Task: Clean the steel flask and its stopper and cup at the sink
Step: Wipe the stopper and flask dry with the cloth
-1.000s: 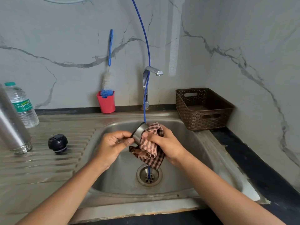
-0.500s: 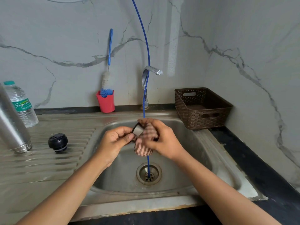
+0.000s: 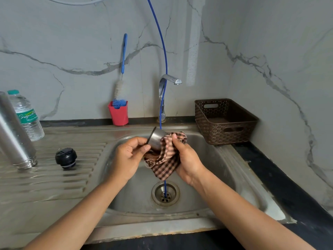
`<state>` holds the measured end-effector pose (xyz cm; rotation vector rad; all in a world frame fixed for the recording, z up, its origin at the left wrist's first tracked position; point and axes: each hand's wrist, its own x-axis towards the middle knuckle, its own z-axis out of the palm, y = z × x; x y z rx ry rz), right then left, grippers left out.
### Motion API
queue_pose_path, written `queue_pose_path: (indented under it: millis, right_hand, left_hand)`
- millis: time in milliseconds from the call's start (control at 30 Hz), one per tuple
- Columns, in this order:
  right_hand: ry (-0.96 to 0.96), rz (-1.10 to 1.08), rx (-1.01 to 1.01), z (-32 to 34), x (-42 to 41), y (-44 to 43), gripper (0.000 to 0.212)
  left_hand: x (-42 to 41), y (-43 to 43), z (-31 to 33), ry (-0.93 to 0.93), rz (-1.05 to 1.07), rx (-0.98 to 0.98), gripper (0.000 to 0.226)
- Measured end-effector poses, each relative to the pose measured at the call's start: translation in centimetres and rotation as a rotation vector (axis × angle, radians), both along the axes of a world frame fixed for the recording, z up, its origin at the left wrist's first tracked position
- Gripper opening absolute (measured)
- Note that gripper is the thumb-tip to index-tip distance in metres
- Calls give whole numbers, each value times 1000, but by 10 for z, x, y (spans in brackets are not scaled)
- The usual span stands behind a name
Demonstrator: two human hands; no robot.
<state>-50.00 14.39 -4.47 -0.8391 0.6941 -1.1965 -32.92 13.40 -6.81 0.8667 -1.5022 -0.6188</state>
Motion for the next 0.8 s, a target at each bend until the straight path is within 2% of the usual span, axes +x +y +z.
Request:
queue_pose_path:
  millis: [100, 233, 300, 367, 500, 633, 800]
  right_hand:
    - [-78, -7, 14, 1, 5, 2, 36]
    - [-110, 30, 67, -2, 3, -2, 55]
    - [-122, 62, 55, -4, 3, -2, 58]
    - [-121, 87, 50, -8, 2, -2, 59]
    - [-123, 96, 24, -6, -1, -5, 59]
    - [-158, 94, 6, -3, -9, -6, 58]
    - [-141, 62, 1, -3, -10, -8, 52]
  left_hand:
    - [8, 4, 1, -276, 221, -246, 15]
    - [2, 13, 6, -320, 182, -292, 22]
    - [6, 8, 12, -365, 257, -333, 23]
    - [11, 6, 16, -377, 310, -330, 21]
    - [11, 14, 14, -454, 214, -346, 26]
    - [15, 11, 19, -411, 264, -339, 23]
    - [10, 17, 19, -509, 229, -361, 28]
